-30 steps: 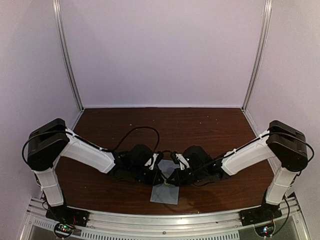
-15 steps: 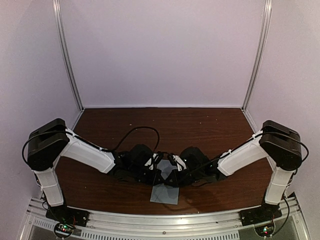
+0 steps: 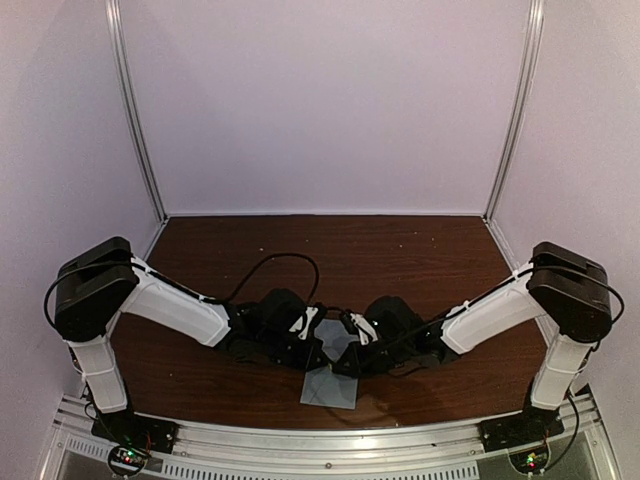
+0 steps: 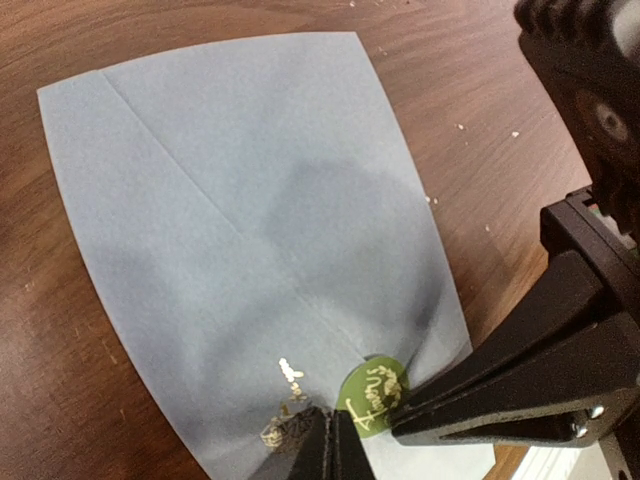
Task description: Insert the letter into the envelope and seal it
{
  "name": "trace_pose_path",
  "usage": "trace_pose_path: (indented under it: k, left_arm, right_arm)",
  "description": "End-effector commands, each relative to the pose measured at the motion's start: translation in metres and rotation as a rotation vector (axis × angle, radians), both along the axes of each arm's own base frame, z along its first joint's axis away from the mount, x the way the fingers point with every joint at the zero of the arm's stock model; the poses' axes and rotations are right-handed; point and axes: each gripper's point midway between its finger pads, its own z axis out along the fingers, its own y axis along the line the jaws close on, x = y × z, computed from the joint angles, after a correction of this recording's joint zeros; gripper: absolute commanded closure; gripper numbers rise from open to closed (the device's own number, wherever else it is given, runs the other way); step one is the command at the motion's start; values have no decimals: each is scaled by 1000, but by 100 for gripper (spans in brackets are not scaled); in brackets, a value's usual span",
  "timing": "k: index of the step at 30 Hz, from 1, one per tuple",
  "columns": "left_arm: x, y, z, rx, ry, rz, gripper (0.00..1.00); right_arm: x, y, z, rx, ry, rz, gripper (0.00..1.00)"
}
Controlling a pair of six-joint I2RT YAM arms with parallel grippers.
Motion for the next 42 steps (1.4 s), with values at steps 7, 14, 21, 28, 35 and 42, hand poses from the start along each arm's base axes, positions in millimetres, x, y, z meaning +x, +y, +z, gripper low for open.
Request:
trace_pose_path:
  k: [7,14,21,28,35,42]
  left_arm:
    - [-8,15,-20,68,31,12,100]
    - [-8,14,-19,65,31,10,100]
    - [-9,15,-20,66,33,9,100]
    - [-9,15,-20,64,32,9,100]
    - [-9,15,-20,65,32,10,100]
    - [-9,16,-19,66,32,12,100]
  right_arm:
    - [12,1,31,34,-77,-25,100]
    - [19,10,24,33,-78,-21,100]
    - [26,7,6,8,-70,-41,100]
    - [28,-5,-10,-33,-55,-67,100]
    - [24,-22,-18,-58,-40,-88,100]
    - [18,-30,-24,-77,-23,-84,100]
